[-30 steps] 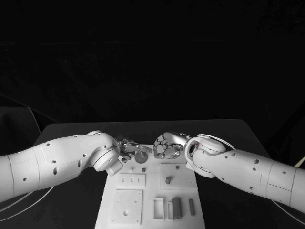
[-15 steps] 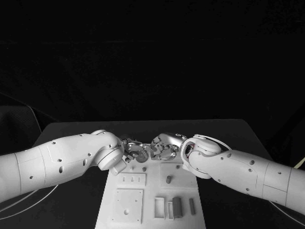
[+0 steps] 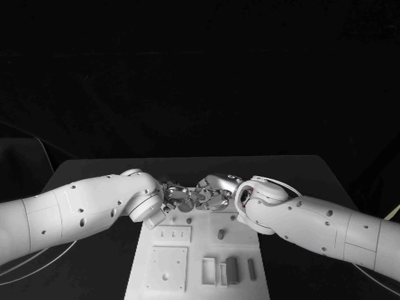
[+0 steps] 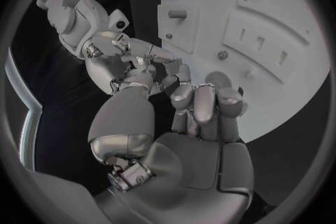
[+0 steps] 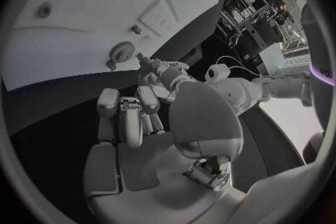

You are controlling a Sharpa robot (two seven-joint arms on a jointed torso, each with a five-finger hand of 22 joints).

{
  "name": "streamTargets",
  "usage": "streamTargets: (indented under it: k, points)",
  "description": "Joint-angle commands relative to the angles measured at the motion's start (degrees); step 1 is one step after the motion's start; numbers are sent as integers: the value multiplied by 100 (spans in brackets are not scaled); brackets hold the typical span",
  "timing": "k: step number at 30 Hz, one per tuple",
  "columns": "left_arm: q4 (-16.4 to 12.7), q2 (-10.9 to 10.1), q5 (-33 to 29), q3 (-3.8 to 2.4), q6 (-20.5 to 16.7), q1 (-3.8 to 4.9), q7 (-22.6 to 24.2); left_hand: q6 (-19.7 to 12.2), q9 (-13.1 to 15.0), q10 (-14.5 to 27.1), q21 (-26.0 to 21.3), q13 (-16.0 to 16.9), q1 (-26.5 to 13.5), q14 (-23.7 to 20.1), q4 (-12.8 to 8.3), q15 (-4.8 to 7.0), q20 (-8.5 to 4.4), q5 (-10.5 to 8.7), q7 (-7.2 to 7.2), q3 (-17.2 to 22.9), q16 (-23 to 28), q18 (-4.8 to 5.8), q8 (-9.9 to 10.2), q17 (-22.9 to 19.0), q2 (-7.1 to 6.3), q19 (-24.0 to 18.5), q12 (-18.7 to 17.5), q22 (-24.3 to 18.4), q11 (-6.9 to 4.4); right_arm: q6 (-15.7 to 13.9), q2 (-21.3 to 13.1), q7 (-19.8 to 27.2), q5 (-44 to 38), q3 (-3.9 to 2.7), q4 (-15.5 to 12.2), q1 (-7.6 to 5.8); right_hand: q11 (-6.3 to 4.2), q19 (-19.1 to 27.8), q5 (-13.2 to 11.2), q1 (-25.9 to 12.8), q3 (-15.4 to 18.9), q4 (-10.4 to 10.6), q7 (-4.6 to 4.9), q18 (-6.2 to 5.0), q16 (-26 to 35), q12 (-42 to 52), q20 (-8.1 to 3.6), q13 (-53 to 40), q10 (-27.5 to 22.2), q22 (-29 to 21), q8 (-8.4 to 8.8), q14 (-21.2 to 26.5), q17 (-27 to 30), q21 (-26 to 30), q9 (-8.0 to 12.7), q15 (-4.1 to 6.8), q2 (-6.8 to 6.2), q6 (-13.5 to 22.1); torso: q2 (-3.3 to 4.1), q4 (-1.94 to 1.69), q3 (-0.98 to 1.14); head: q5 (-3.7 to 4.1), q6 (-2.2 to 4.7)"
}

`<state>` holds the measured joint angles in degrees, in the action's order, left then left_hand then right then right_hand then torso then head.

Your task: Assemble the parts on the task board

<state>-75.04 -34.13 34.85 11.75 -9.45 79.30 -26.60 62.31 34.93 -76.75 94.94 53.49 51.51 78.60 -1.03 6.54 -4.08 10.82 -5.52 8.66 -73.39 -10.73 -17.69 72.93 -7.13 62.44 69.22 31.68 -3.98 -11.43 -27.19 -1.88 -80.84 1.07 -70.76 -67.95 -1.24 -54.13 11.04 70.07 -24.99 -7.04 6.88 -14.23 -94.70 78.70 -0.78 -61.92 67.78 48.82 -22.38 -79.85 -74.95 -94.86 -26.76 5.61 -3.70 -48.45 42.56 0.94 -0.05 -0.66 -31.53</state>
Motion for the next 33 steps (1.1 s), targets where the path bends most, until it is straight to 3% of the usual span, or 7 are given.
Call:
streamTargets:
  k: [1,13,26,33]
  points:
    - [-9,23,80,-4,116,4,-26,-294,-10,48,104,-8,33,-38,-32,-7,-5,18,-254,-18,27,-355,0,-7,77,-37,-35,-8,1,8,29,-64,-108,1,-19,2,-23,-39,26,17,-33,-5,219,-77,-168,14,2,6,-2,-7,-34,-20,-190,-426,-8,11,-32,-269,0,3,9,-1,-4]
    - [-3,46,57,-4,123,4,-17,-245,-15,39,110,-10,208,-34,-130,-1,-12,71,-243,13,20,-365,-44,-12,223,-27,-29,-18,-7,41,73,-120,-144,1,-19,2,-24,-43,28,15,-33,-2,218,-77,-169,16,2,6,2,-6,-37,-21,-186,-428,-9,12,-36,-279,-2,1,6,2,-9]
    - [2,51,4,-4,135,4,-6,-66,-37,-16,148,-11,713,4,-427,6,-14,183,-213,205,-25,-364,-127,-30,727,17,-5,-38,-22,37,73,-145,-173,0,-50,3,-25,-46,30,13,-35,2,217,-77,-167,18,2,7,6,-6,-40,-15,-176,-430,-11,12,-37,-289,-2,-2,3,8,-24]
    - [9,55,-44,-4,128,4,-6,-62,-43,-17,150,-13,770,4,-451,6,-13,180,-214,244,-26,-362,-125,-33,757,18,-6,-41,-22,41,76,-157,-179,0,-74,3,-26,-48,31,12,-36,3,216,-77,-167,19,2,7,9,-6,-41,-15,-173,-431,-12,12,-37,-294,-1,0,6,-2,-28]
